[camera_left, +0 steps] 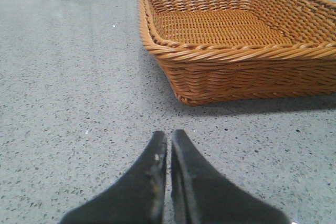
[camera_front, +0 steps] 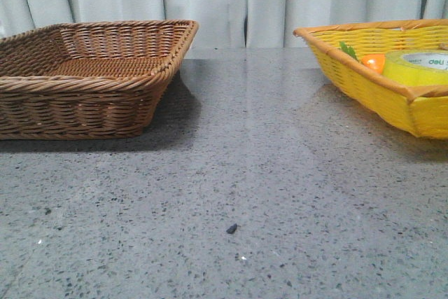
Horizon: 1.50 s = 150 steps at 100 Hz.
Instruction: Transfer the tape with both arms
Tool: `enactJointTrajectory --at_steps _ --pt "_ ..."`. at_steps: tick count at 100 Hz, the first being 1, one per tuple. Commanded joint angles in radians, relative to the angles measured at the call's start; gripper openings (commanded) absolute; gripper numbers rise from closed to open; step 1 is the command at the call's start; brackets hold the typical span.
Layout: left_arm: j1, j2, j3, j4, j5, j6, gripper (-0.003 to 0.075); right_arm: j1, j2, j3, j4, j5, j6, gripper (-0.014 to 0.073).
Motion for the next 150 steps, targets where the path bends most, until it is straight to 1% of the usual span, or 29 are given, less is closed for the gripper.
enactJointTrajectory --at_steps 1,89,99,131,144,150 --pt "0.004 -0.029 0.010 -0.007 -0.086 -0.001 -0.0021 -0.008 -0.018 0.020 -0.003 -0.016 -0.005 -0.0068" --pt "0.004 -0.029 0.010 -0.007 -0.086 -0.001 -0.0021 -0.008 -0.018 0.020 -0.003 -0.016 -0.005 -0.0068" --pt "0.004 -0.029 0.010 0.023 -0.088 -0.001 -0.0021 -0.008 -0.018 0.020 -0.003 -0.016 -0.005 -0.0068" --pt "0.004 -0.029 0.010 0.022 -0.088 -0.001 -0.0021 -0.008 -0.018 0.020 -0.003 -0.016 -0.005 -0.0068" --pt "0.004 -0.029 0.010 0.022 -0.088 -0.001 -0.0021 -0.008 -0.018 0.020 0.002 -0.032 -0.005 -0.0068" --pt "0.004 -0.029 0.010 0.022 -0.088 -0.001 -0.0021 -0.008 -0.018 0.020 0.002 -0.074 -0.005 -0.0068"
